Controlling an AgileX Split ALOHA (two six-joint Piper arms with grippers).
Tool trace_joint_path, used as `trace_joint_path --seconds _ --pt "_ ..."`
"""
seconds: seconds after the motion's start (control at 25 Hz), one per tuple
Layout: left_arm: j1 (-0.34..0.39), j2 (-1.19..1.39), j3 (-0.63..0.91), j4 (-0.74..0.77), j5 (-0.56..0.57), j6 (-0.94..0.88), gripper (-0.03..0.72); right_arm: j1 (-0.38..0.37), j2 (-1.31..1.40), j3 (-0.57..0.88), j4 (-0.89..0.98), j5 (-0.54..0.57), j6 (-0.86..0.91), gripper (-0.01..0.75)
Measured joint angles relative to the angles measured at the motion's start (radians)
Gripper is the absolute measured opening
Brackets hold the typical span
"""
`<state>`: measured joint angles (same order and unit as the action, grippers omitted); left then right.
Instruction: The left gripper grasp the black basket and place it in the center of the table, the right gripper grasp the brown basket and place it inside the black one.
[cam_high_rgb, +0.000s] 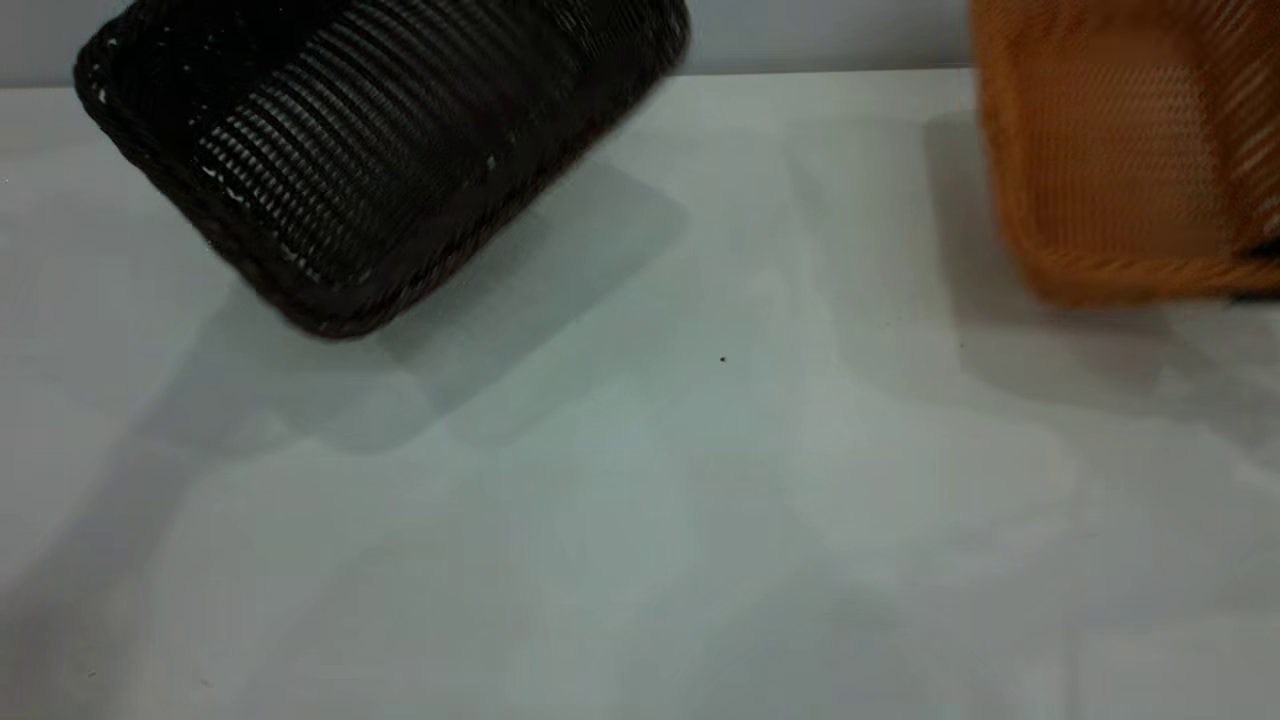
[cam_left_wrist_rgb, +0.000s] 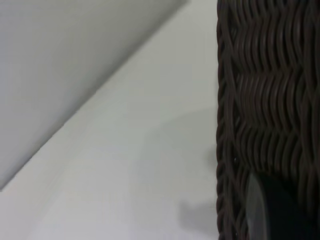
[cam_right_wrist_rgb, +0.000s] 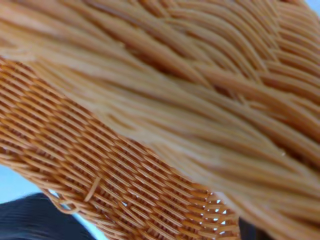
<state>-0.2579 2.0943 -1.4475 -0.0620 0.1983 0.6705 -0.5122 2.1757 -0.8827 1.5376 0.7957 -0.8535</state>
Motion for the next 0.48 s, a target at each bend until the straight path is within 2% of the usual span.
trace_joint_path --seconds 0.24,0.48 --pt "-0.175 0.035 0.0 -0.094 0.12 0.241 0.078 -0.012 -0.086 -0.162 -0.329 0.109 0.224 0.094" --pt "-0.262 0.087 0.0 -0.304 0.2 0.501 0.078 -0.012 -0.105 -0.269 -0.504 0.197 0.315 0.094"
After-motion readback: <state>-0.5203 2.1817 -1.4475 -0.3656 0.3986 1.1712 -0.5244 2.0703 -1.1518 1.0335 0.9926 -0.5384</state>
